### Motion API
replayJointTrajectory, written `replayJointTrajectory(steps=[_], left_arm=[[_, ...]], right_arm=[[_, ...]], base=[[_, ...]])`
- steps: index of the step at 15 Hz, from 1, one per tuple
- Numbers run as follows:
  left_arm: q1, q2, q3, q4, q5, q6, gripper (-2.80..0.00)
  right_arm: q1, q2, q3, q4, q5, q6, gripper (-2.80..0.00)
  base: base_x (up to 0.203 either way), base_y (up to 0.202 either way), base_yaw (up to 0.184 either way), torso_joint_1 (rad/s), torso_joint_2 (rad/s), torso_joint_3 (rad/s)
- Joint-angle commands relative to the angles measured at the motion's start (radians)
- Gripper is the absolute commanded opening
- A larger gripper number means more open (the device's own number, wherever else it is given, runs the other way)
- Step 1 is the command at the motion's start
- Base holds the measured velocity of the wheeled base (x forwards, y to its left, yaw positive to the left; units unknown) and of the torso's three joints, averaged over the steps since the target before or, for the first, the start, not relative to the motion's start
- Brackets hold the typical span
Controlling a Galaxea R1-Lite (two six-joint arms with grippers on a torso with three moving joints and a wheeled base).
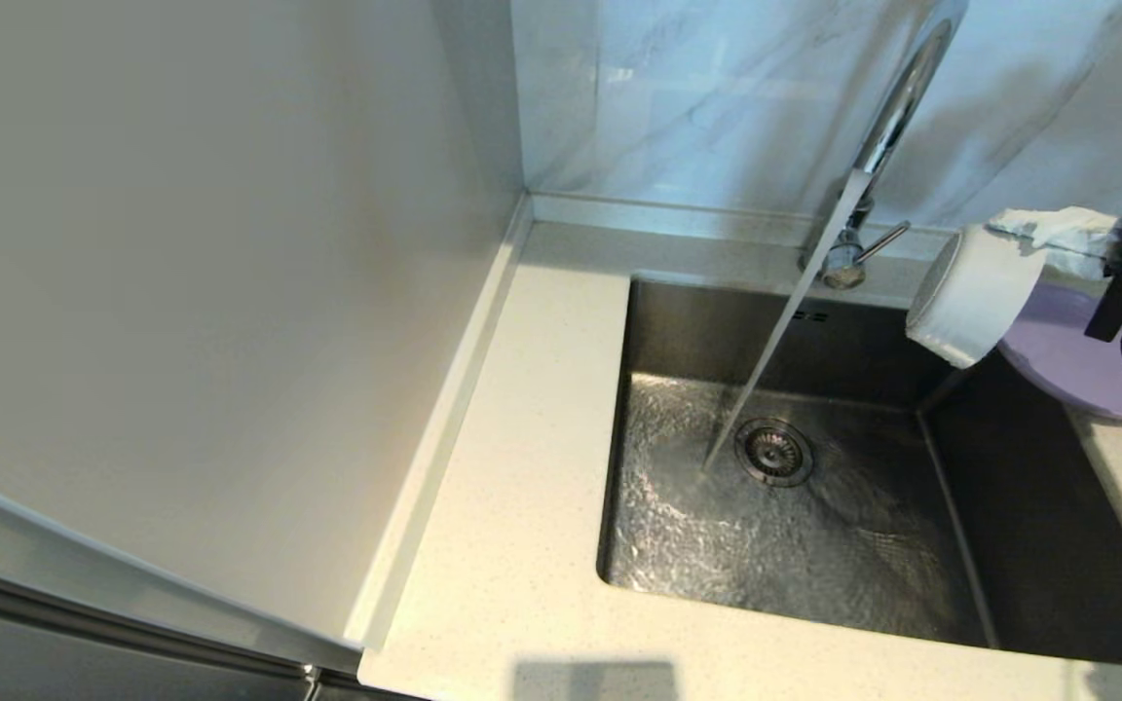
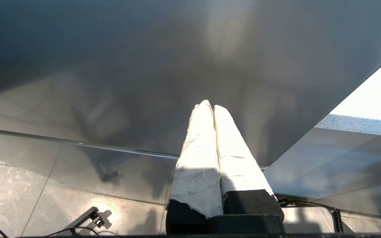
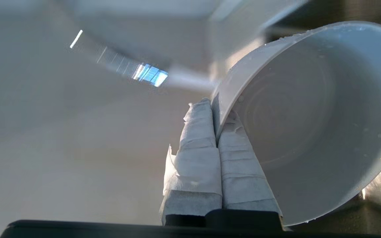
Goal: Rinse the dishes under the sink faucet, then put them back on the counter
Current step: Place the bowl on the table
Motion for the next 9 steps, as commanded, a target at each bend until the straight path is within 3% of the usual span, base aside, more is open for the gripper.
replayJointTrajectory(steps=[1, 2, 3, 6, 9], left_arm=[[0.000, 0.000, 0.000, 0.000, 0.000, 0.000, -2.80], [0.000, 0.000, 0.000, 0.000, 0.000, 0.000, -2.80], [0.000, 0.000, 0.000, 0.000, 0.000, 0.000, -2.80], [0.000, 0.000, 0.000, 0.000, 0.000, 0.000, -2.80], [0.000, 0.000, 0.000, 0.000, 0.000, 0.000, -2.80]], right_arm=[[0.075, 0.022, -0.115, 0.345, -0.179, -0.048, -2.80], [0.130, 0.026, -0.138, 0.403, -0.282, -0.114, -2.80], [0.168, 0.028, -0.147, 0.427, -0.335, -0.145, -2.80], [0.225, 0.011, -0.126, 0.432, -0.344, -0.154, -2.80], [0.260, -0.015, -0.126, 0.424, -0.274, -0.148, -2.80]], base=[[0.000, 0.000, 0.000, 0.000, 0.00, 0.000], [0.000, 0.000, 0.000, 0.000, 0.00, 0.000], [0.000, 0.000, 0.000, 0.000, 0.00, 0.000], [0.000, 0.000, 0.000, 0.000, 0.00, 0.000], [0.000, 0.000, 0.000, 0.000, 0.00, 0.000]])
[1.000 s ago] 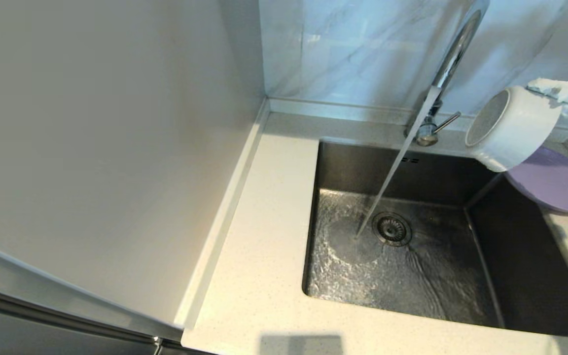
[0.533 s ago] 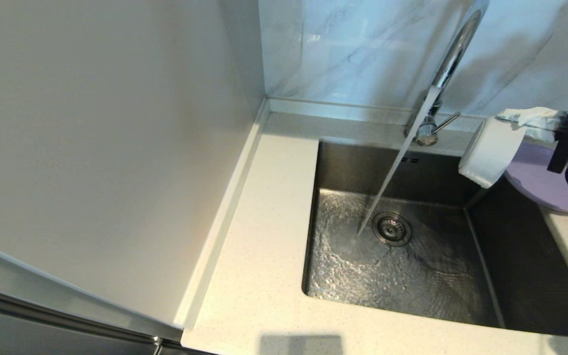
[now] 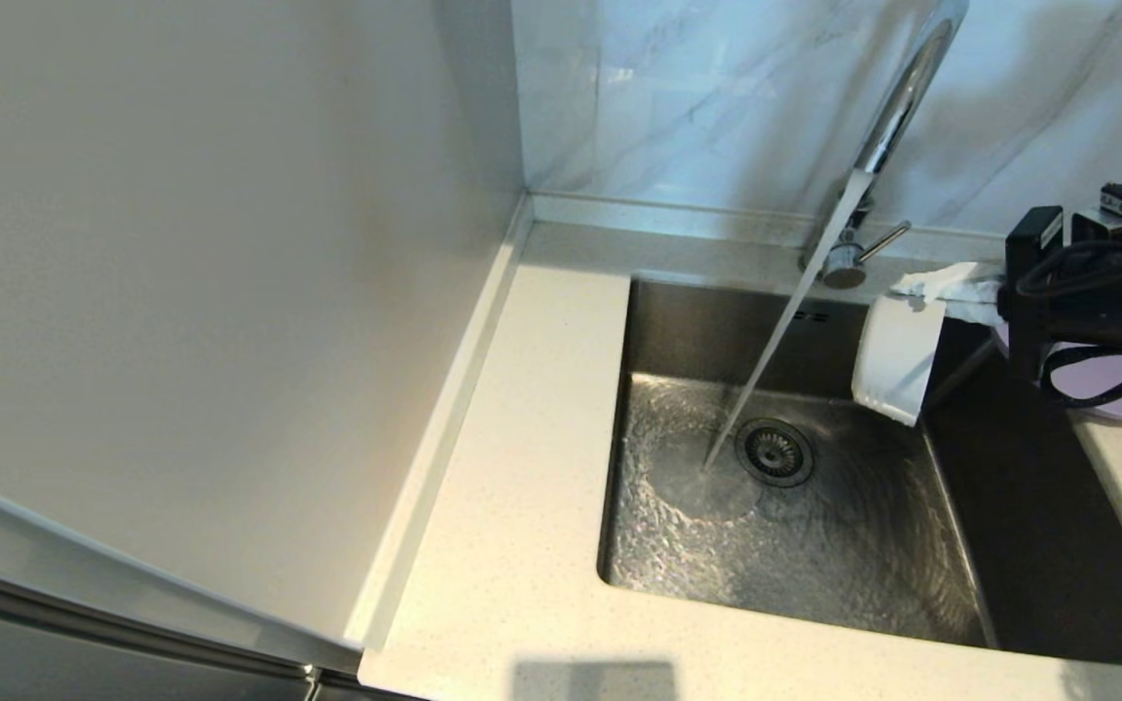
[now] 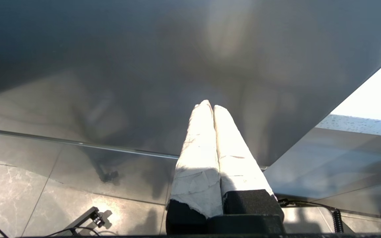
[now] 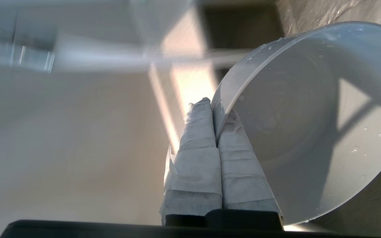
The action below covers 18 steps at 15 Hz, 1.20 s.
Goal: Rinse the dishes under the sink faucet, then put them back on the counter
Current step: Place the bowl on the table
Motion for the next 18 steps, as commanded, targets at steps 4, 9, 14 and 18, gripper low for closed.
replayJointTrajectory(steps=[4, 9, 14, 18], left_arm=[[0.000, 0.000, 0.000, 0.000, 0.000, 0.000, -2.80], [0.000, 0.000, 0.000, 0.000, 0.000, 0.000, -2.80], [0.000, 0.000, 0.000, 0.000, 0.000, 0.000, -2.80], [0.000, 0.000, 0.000, 0.000, 0.000, 0.000, -2.80]], right_arm=[[0.057, -0.027, -0.001, -0.090, 0.040, 0.017, -2.80], [0.074, 0.013, -0.031, -0.097, 0.039, 0.011, -2.80], [0.091, 0.077, -0.118, -0.096, 0.037, 0.007, -2.80], [0.094, 0.112, -0.136, -0.096, 0.029, 0.001, -2.80]], base=[[0.000, 0.000, 0.000, 0.000, 0.00, 0.000], [0.000, 0.000, 0.000, 0.000, 0.00, 0.000], [0.000, 0.000, 0.000, 0.000, 0.00, 0.000], [0.000, 0.000, 0.000, 0.000, 0.00, 0.000]])
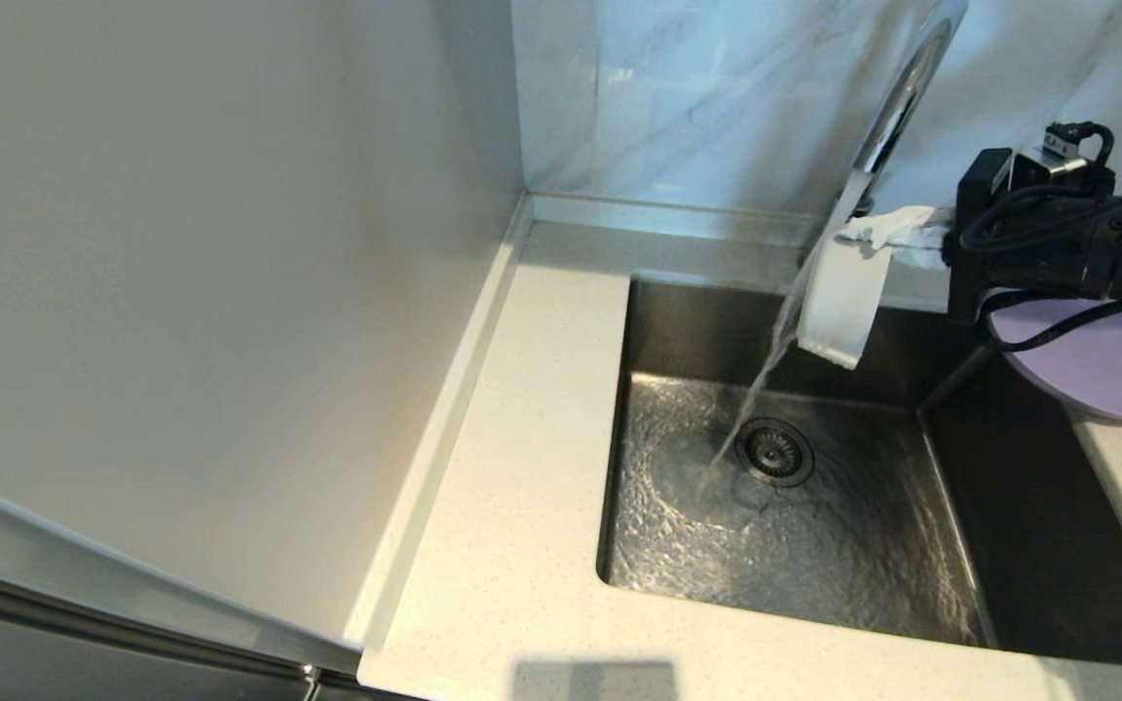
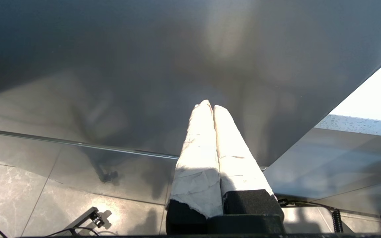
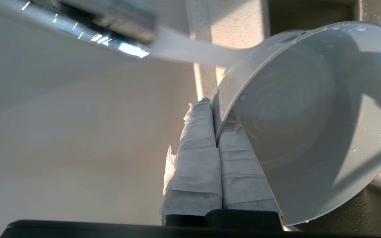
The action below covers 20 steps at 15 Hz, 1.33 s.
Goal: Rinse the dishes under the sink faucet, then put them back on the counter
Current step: Place the bowl on the table
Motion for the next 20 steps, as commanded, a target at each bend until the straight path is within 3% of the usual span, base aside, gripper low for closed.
replayJointTrajectory(steps=[1, 6, 9, 12, 17, 20], left_arm=[[0.000, 0.000, 0.000, 0.000, 0.000, 0.000, -2.80], [0.000, 0.000, 0.000, 0.000, 0.000, 0.000, -2.80], [0.000, 0.000, 0.000, 0.000, 0.000, 0.000, -2.80], [0.000, 0.000, 0.000, 0.000, -0.001, 0.000, -2.80], [0.000, 0.000, 0.000, 0.000, 0.000, 0.000, -2.80], [0.000, 0.000, 0.000, 0.000, 0.000, 0.000, -2.80]], right_arm=[[0.000, 0.027, -0.006, -0.002, 0.001, 0.003, -2.80], [-0.050, 0.009, 0.022, 0.003, -0.027, -0.004, -2.80], [-0.129, -0.063, 0.099, 0.023, -0.026, -0.078, -2.80], [-0.184, -0.179, 0.131, 0.148, -0.022, -0.143, -2.80], [-0.203, -0.370, 0.216, 0.490, -0.065, -0.515, -2.80], [-0.231, -0.428, 0.274, 0.534, -0.164, -0.585, -2.80]], base=[[0.000, 0.000, 0.000, 0.000, 0.00, 0.000], [0.000, 0.000, 0.000, 0.000, 0.00, 0.000], [0.000, 0.000, 0.000, 0.000, 0.00, 0.000], [0.000, 0.000, 0.000, 0.000, 0.00, 0.000], [0.000, 0.000, 0.000, 0.000, 0.00, 0.000], [0.000, 0.000, 0.000, 0.000, 0.00, 0.000]])
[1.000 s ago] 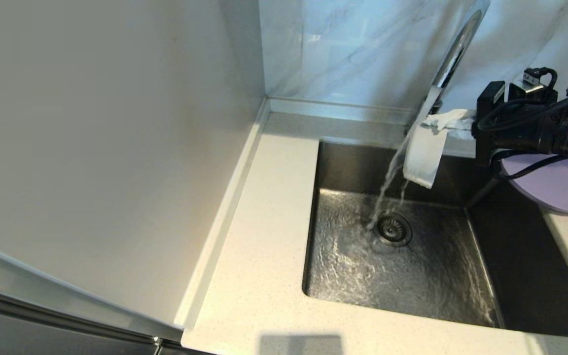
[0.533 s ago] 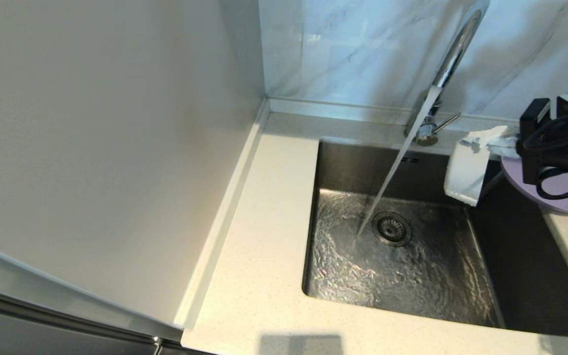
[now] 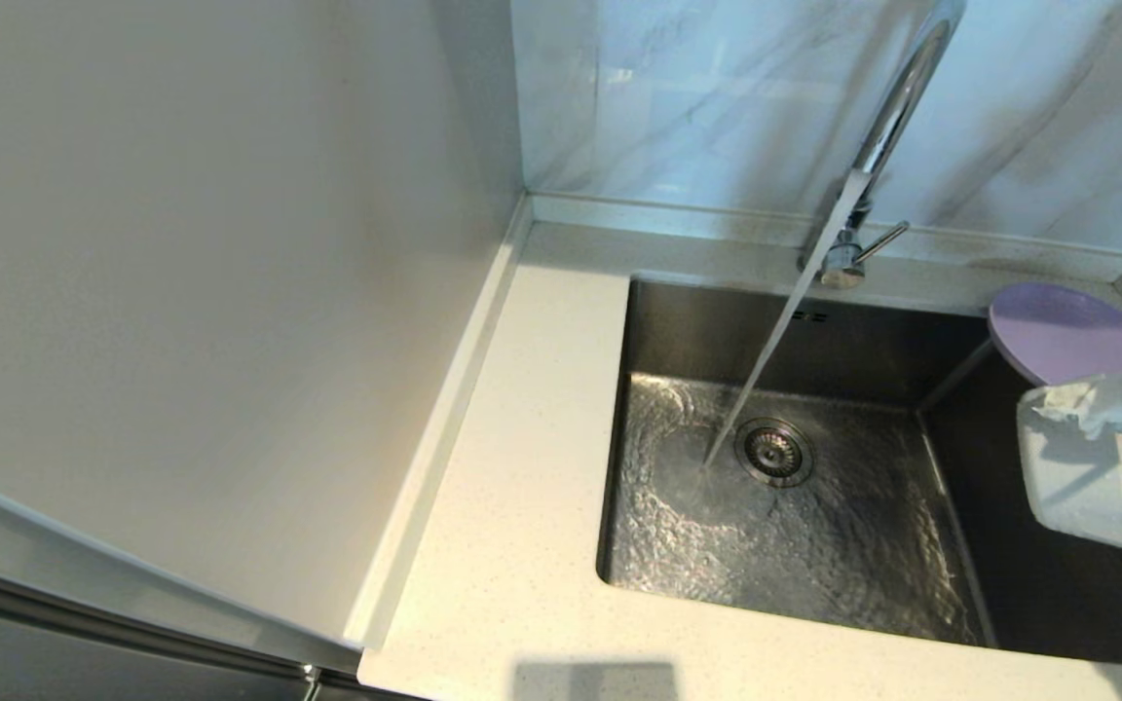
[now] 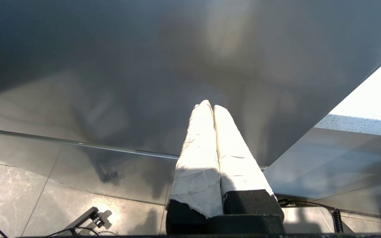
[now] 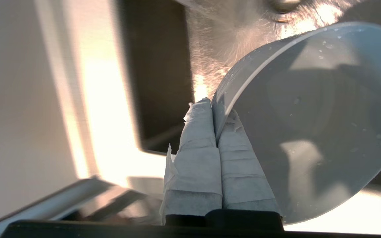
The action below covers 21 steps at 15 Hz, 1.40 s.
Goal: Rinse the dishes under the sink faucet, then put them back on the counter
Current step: Place the bowl on the table
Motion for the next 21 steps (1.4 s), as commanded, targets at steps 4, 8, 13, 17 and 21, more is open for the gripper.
replayJointTrajectory(steps=[4, 8, 13, 17, 21], left_arm=[[0.000, 0.000, 0.000, 0.000, 0.000, 0.000, -2.80], [0.000, 0.000, 0.000, 0.000, 0.000, 0.000, -2.80], [0.000, 0.000, 0.000, 0.000, 0.000, 0.000, -2.80], [0.000, 0.000, 0.000, 0.000, 0.000, 0.000, -2.80], [0.000, 0.000, 0.000, 0.000, 0.000, 0.000, -2.80]], right_arm=[[-0.009, -0.112, 0.018, -0.148, 0.053, 0.265, -2.80], [-0.039, -0.127, 0.062, -0.345, 0.198, 0.779, -2.80], [-0.059, -0.122, 0.102, -0.390, 0.226, 0.798, -2.80], [-0.070, -0.128, -0.159, -0.330, 0.171, 0.720, -2.80], [-0.070, -0.140, 0.078, -0.324, 0.173, 0.705, -2.80]], base=[[0.000, 0.000, 0.000, 0.000, 0.00, 0.000], [0.000, 0.000, 0.000, 0.000, 0.00, 0.000], [0.000, 0.000, 0.000, 0.000, 0.00, 0.000], [0.000, 0.000, 0.000, 0.000, 0.00, 0.000], [0.000, 0.000, 0.000, 0.000, 0.00, 0.000]])
